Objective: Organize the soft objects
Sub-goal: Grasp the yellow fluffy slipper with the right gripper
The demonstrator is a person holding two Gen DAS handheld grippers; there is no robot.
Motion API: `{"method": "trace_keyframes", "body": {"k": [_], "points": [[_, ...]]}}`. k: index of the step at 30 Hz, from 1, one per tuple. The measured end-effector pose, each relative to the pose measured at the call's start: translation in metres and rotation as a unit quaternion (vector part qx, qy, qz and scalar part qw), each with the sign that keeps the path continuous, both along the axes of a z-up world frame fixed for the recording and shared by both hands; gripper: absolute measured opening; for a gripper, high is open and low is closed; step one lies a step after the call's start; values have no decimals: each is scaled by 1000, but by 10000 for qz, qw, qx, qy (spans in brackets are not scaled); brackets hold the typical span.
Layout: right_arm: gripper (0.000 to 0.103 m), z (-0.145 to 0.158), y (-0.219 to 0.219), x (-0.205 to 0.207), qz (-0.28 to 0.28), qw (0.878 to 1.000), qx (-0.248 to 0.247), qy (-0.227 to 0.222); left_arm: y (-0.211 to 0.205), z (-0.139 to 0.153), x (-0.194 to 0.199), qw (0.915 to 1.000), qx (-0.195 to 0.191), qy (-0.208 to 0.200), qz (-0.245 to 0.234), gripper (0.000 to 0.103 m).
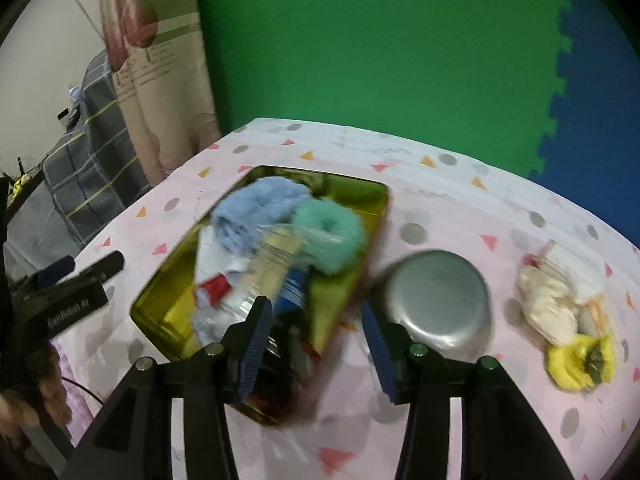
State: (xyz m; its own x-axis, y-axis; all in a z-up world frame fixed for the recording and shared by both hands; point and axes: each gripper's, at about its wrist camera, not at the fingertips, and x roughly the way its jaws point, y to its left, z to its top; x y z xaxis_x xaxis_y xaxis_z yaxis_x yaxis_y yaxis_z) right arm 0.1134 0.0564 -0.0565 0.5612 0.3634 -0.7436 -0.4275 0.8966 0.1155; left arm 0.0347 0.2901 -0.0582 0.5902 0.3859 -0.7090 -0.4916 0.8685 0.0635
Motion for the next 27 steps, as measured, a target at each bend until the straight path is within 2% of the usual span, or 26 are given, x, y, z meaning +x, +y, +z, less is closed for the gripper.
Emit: {"method": "trace_keyframes", "body": {"k": [9, 19, 27], "points": [[48, 1, -87, 4, -712, 9974, -87, -26, -8, 0, 1, 9999, 67, 18, -107, 85], [48, -9, -192, 40, -1667, 9845, -550, 9, -15, -3, 3, 9996, 190, 83, -196, 86], [48, -22, -219, 66, -1719, 9829, -641, 180, -22, -7, 6, 9988, 333, 142, -322, 86]]}}
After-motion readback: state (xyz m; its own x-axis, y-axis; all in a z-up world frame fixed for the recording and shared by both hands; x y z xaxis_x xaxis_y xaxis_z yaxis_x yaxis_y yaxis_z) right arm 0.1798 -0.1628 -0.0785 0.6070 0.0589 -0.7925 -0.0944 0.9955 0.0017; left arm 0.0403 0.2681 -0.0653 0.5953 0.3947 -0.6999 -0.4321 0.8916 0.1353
